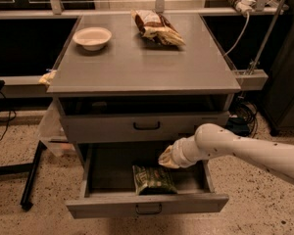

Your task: Pick green jalapeno chip bag from middle drawer and place on counter

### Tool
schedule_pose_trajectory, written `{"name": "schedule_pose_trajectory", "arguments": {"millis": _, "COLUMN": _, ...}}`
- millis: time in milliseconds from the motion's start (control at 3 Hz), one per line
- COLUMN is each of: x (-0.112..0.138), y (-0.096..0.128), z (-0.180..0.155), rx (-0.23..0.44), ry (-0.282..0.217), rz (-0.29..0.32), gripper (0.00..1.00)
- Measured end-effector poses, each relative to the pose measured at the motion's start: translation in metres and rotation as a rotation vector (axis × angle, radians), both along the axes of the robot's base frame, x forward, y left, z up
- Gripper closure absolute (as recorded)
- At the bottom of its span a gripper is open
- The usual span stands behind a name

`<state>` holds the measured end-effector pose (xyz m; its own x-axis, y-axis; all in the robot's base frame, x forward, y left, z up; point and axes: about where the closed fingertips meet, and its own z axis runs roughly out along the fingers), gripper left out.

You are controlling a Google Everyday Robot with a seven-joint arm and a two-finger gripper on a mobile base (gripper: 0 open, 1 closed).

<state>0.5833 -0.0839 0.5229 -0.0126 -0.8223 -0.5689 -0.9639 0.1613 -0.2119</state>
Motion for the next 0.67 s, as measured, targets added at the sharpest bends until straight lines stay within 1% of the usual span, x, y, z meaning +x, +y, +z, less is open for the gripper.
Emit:
{"name": "schedule_pose_trajectory", "arguments": {"millis": 333, "x": 0.004, "y": 0.0, "z": -0.015, "rx": 0.008, "ry": -0.018, "rz": 0.001, "gripper": 1.0}}
{"name": "schedule_pose_trajectory", "arguments": {"millis": 667, "x": 0.01, "y": 0.002, "z": -0.032, "rx": 0.025, "ry": -0.033, "rz": 0.002, "gripper": 0.82}}
